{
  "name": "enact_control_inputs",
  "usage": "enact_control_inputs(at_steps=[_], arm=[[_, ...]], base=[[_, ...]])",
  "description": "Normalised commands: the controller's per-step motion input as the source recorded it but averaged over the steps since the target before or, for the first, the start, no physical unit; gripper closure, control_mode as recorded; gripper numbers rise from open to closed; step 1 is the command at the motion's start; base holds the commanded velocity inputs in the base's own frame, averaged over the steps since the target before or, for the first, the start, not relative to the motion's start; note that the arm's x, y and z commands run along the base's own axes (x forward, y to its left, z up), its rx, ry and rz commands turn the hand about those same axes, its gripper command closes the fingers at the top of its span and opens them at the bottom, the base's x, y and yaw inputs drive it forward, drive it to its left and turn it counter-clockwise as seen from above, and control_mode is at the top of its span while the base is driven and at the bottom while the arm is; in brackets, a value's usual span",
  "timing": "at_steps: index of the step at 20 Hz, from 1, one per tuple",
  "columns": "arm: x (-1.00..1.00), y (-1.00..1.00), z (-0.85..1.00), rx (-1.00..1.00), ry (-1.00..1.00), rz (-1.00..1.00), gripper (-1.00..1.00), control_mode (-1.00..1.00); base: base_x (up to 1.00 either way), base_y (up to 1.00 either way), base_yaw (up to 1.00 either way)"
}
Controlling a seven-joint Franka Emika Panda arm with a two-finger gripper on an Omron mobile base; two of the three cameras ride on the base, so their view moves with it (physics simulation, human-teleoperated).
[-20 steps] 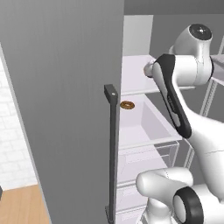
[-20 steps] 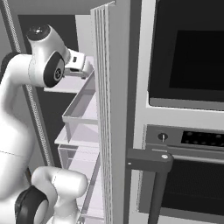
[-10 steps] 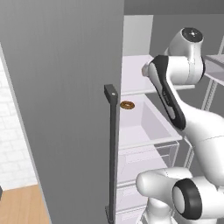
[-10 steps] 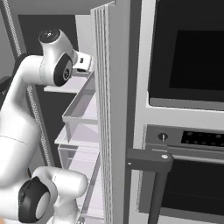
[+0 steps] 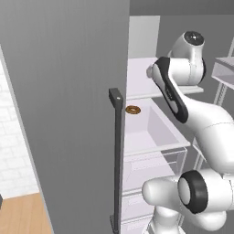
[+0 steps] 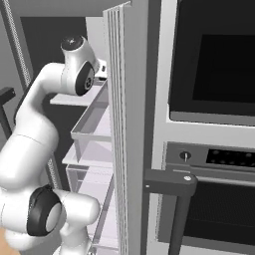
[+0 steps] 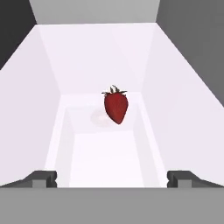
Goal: Take the strawberry from the fridge and place it on top of the pancake, located on the dining counter.
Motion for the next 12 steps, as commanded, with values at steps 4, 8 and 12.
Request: enact_control_inputs(at_steps=[4, 8, 12], arm=[[0.4, -0.08, -0.25, 0.0, 0.01, 0.0, -1.0, -1.0], [0.48, -0.03, -0.23, 0.0, 0.01, 0.0, -1.0, -1.0], [0.5, -0.02, -0.19, 0.0, 0.02, 0.0, -1.0, -1.0]], base=[[0.0, 0.0, 0.0], [0.0, 0.0, 0.0], [0.0, 0.0, 0.0]])
